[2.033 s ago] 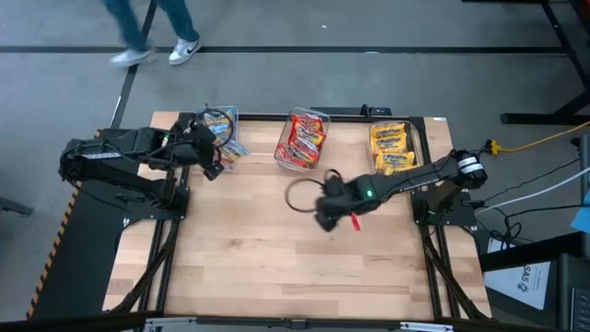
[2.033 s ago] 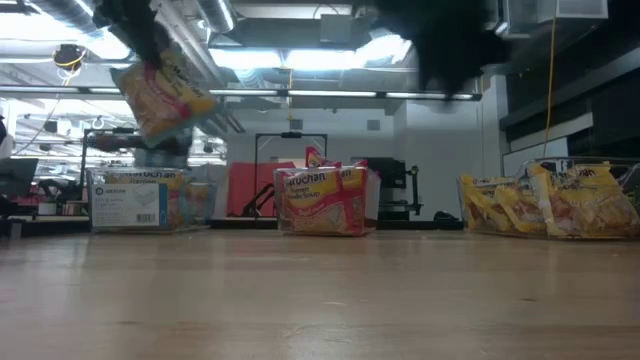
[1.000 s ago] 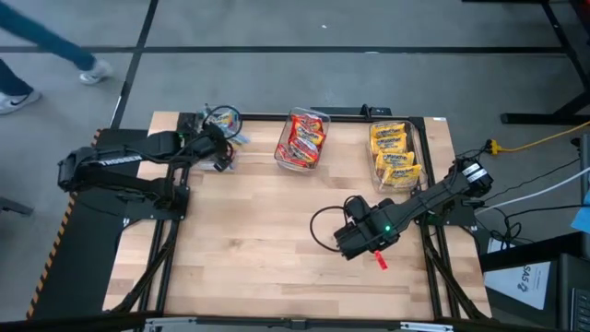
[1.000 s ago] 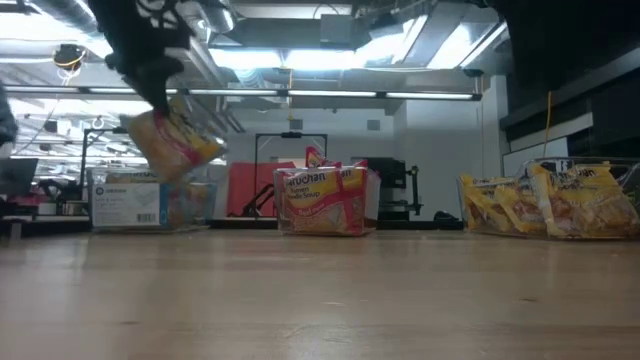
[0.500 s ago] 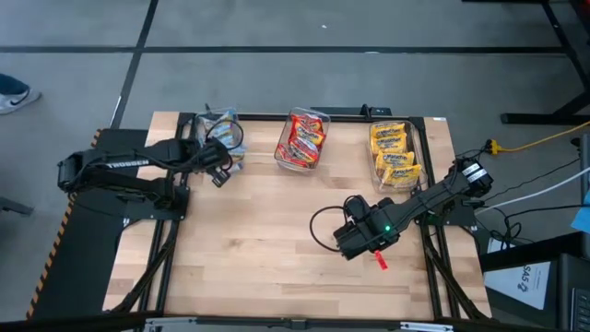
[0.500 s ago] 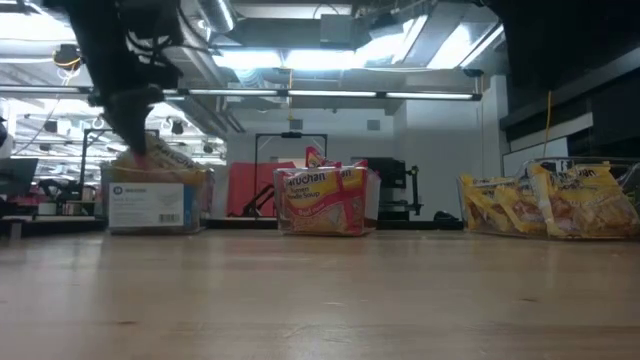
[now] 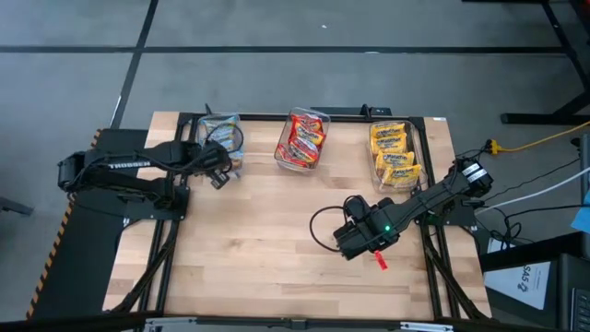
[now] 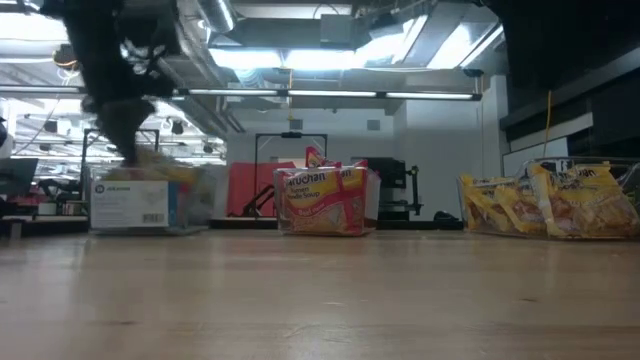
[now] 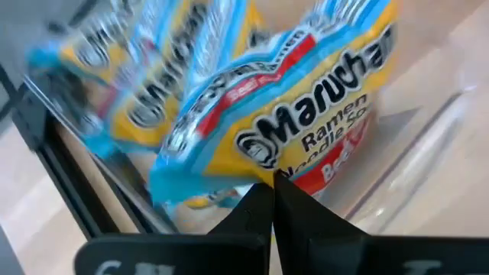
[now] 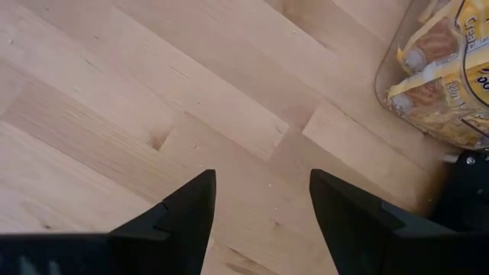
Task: Sort Maruchan noodles
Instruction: Put the blue noodle pack in the left transparent basket, then adjust the right transparent basket
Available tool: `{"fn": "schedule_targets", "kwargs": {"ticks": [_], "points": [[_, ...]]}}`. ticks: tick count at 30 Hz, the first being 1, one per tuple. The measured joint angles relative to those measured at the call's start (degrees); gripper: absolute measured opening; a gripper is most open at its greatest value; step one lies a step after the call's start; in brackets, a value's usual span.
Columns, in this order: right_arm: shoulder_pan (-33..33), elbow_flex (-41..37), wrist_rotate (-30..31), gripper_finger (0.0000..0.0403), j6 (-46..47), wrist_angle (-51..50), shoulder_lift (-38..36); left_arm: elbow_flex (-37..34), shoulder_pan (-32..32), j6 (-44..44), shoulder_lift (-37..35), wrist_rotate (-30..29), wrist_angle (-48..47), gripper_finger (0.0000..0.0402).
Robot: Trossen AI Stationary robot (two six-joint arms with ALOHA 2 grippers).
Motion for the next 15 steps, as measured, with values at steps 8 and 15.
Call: {"fn": "schedule_targets", "kwargs": {"ticks": [8,15], "points": [[0.00,0.00,-0.15,0.0218,-0.09,0.04,0.00,6.95,1.98,3.11,-0.04,3.80,0.16,0.0038],[0.00,0.00,-0.20,0.0218,-1.57,0.00,0.00,5.19,2.56,2.69,0.47,8.57,-2.32,0.0060]]}}
